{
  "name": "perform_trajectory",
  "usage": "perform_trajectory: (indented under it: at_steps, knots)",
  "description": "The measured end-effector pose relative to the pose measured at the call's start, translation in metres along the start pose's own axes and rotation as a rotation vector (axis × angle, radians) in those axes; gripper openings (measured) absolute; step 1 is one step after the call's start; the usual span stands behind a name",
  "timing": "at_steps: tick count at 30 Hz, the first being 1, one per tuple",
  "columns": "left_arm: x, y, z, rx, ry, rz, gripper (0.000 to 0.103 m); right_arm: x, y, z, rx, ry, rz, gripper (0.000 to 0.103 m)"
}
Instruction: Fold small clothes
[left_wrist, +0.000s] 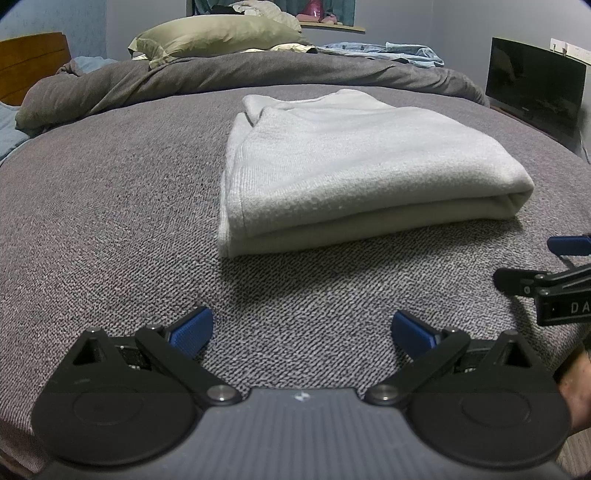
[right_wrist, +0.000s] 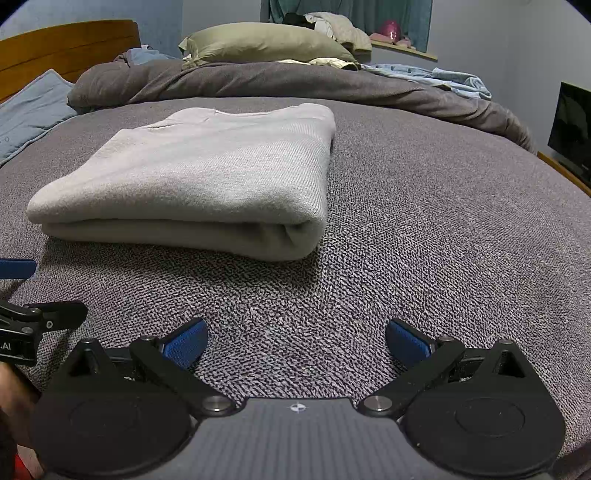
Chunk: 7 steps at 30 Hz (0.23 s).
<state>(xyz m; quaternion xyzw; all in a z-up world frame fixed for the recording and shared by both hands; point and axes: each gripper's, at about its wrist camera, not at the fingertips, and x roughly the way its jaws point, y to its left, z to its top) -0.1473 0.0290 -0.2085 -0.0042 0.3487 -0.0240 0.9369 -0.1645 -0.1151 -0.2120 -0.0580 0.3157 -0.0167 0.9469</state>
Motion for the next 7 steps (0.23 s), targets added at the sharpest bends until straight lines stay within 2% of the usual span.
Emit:
perform_trajectory:
  at_steps: [7]
  knots:
    - [0.0025, -0.0006, 0.0020, 0.005, -0.011, -0.002, 0.103, -0.0006, 0.0007, 0.0007, 0.000, 0.000, 0.000, 0.103]
